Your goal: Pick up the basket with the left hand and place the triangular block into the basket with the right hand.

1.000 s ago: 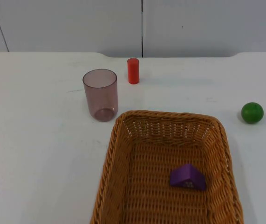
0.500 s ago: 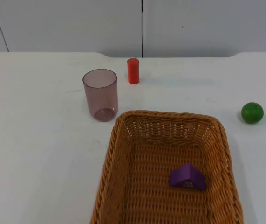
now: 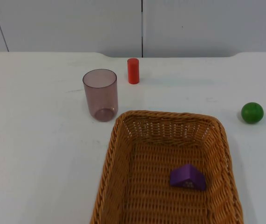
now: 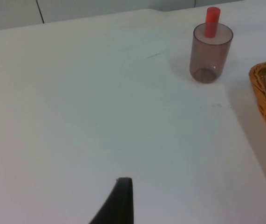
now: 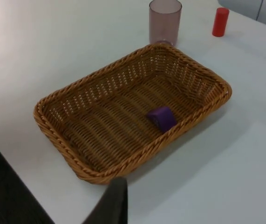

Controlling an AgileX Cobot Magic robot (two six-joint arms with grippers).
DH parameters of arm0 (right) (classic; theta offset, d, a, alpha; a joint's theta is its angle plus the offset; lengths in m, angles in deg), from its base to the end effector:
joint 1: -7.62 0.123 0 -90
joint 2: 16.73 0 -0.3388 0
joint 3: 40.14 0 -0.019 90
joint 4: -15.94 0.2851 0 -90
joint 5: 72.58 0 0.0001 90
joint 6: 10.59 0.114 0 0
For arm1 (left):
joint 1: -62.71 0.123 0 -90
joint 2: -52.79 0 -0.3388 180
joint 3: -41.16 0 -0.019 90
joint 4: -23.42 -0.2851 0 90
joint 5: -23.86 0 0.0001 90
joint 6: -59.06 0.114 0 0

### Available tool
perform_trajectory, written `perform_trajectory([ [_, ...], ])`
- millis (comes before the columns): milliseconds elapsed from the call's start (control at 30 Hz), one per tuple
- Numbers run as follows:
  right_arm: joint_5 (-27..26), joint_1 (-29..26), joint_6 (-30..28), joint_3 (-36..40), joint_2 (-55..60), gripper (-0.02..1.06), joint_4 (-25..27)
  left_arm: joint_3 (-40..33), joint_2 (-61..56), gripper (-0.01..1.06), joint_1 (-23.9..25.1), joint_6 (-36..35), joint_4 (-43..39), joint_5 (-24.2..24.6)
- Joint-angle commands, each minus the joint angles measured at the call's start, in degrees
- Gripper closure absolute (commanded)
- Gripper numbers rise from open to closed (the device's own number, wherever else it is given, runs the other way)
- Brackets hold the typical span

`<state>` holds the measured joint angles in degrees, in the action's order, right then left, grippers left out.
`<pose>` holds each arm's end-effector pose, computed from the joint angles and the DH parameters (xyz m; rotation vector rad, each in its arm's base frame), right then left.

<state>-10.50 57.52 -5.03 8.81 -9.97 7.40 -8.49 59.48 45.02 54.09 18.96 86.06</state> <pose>0.0041 -0.0184 0.2869 -0.7731 1.9239 0.4223 -0.0069 0.0105 0.2820 0.2245 2.0576 -0.1499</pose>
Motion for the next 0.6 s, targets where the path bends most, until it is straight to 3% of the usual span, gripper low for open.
perform_trajectory([
  [0, -0.2, -0.1, 0.0, 0.0, -0.2, 0.12, 0.3, -0.3, -0.1, 0.10, 0.1, 0.4, -0.3, -0.5],
  [200, -0.2, -0.1, -0.1, 0.0, -0.2, 0.12, 0.3, -0.3, -0.1, 0.10, 0.1, 0.4, -0.3, -0.5],
  [300, -0.2, -0.1, -0.5, 0.0, -0.2, 0.12, 0.7, -0.3, -0.1, 0.04, 0.1, 0.4, -0.2, -0.5],
  [400, -0.2, -0.1, -2.6, 0.0, -0.2, -0.01, 2.3, -0.3, -0.1, 0.00, 0.1, 0.5, -0.2, -0.5],
  [567, -0.2, -0.1, -2.6, 0.0, -0.2, -0.01, 2.3, -0.3, -0.1, 0.00, 0.1, 0.5, -0.2, -0.5],
])
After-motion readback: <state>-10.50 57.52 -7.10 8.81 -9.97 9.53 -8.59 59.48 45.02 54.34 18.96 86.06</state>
